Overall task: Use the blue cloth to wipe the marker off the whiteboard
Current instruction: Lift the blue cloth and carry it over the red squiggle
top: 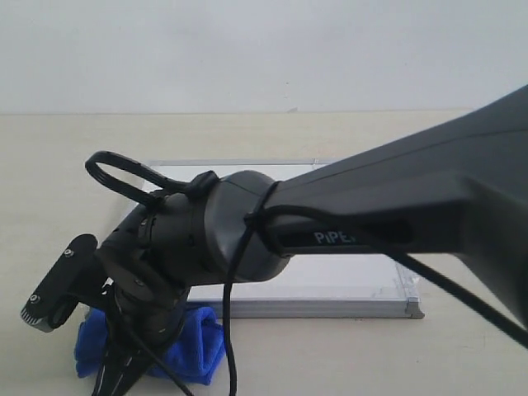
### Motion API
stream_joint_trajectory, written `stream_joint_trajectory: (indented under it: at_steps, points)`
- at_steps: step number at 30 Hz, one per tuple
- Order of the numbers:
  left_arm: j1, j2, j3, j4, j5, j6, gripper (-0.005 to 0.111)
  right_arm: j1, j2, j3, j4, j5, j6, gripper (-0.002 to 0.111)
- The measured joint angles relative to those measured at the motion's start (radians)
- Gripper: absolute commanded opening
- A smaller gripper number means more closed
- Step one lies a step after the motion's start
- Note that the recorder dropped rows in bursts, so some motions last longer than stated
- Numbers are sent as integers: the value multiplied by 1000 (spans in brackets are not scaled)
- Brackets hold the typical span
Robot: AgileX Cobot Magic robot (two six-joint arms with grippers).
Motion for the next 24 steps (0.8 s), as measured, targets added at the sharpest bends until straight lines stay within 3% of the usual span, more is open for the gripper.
stream_joint_trajectory:
  at_steps: [8, 13, 19, 24]
  points:
    - [0, 0, 0, 0, 0, 0, 4, 0, -114, -64, -30, 28, -16, 0]
    - [0, 0, 0, 0, 0, 0, 4, -36, -177, -122, -186, 33, -1, 0]
    - [0, 0, 0, 0, 0, 0, 4, -200, -141, -181, -234, 57, 115, 0]
    - [0, 0, 0, 0, 0, 0, 4, -321, -69, -241, -141, 82, 157, 0]
